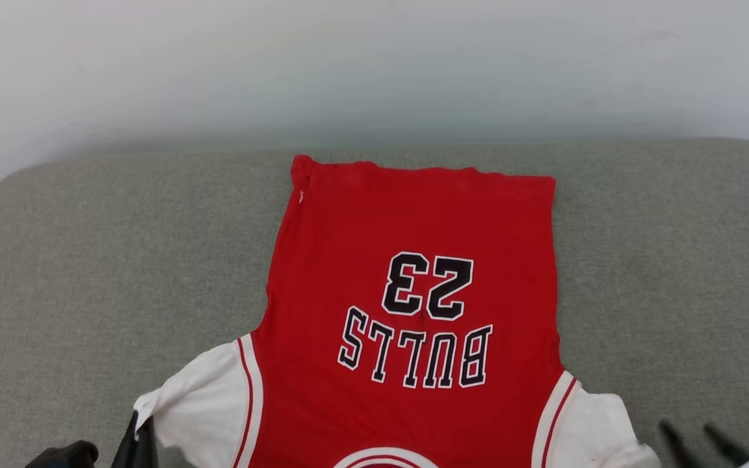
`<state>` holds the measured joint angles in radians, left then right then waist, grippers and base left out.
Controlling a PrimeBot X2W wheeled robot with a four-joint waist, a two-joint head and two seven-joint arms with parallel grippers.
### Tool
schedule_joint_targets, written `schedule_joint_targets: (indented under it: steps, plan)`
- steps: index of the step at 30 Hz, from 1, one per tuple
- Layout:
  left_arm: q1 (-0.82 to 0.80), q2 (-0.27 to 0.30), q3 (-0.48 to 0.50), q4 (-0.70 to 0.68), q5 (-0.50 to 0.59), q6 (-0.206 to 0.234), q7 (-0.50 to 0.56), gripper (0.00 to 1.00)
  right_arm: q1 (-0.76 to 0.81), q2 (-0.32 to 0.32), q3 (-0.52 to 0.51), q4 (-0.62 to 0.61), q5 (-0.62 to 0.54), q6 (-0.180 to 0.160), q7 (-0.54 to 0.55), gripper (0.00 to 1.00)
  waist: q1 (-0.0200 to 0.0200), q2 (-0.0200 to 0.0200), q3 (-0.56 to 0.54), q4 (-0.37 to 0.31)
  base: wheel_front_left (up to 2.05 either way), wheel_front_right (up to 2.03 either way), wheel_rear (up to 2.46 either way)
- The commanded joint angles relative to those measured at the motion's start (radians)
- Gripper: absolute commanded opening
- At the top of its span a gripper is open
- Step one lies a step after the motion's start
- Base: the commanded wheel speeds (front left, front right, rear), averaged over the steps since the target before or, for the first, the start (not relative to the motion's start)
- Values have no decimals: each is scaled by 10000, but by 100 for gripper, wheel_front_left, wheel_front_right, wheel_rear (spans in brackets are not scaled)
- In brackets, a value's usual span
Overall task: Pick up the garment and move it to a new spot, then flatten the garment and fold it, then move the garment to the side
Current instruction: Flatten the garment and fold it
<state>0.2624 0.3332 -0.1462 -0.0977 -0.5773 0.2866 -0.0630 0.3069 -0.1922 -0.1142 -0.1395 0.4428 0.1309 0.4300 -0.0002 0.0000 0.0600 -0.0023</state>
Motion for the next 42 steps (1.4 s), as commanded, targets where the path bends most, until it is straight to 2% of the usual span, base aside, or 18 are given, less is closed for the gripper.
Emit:
schedule_joint_targets:
  steps: [1,6,9,16,21,29,35,36,37,38,39,42]
  plan:
    - [-218,-59,-43,-185,67,50,7,0,-550,-25,-248,-138,-117,-4,-138,100,2,0,226,93,0,0,0]
    - [-778,-201,-374,-742,310,37,-74,0,-2788,-270,-901,574,118,-4,-351,100,2,0,1070,349,0,0,0]
    - [-1162,-236,-636,-846,490,-84,-76,0,-4430,-591,-870,1703,365,-4,-171,100,2,0,1543,595,0,0,0]
    - [-2315,-498,-1259,-998,861,-409,-329,0,-8101,-1396,-386,4629,670,-4,1329,100,2,0,2667,1436,0,0,0]
    - [-3050,-744,-1642,-1040,1021,-689,-576,0,-10228,-1738,-307,6083,572,-4,2646,100,2,0,3395,2055,0,0,0]
    - [-3842,-1036,-2095,-1000,1184,-1022,-878,0,-12102,-2096,-571,7444,-113,-4,4157,100,2,0,4239,2732,0,0,0]
    - [-4003,-1090,-2158,-836,1119,-1123,-1066,0,-12141,-1701,-806,8378,-359,-5,5350,100,2,0,4462,2823,0,0,0]
    - [-4033,-1090,-2155,-792,1103,-1146,-1079,0,-12107,-1641,-834,8484,-393,-5,5511,45,2,0,4471,2836,0,0,0]
    - [-4033,-1090,-2155,-792,1103,-1146,-1079,0,-12107,-1641,-834,8484,-393,-5,5511,45,2,0,4471,2836,0,0,0]
    - [-4065,-1092,-2150,-755,1094,-1167,-1103,0,-12099,-1588,-827,8517,-449,-4,5613,12,2,0,4478,2847,0,0,0]
    - [-4086,-1093,-2146,-715,1090,-1180,-1110,0,-12104,-1547,-826,8494,-469,-4,5636,0,2,0,4482,2856,0,0,0]
    - [-4120,-1084,-2125,-546,1035,-1187,-1171,0,-12150,-1536,-788,8281,-533,-4,5482,0,2,0,4405,2844,0,0,0]
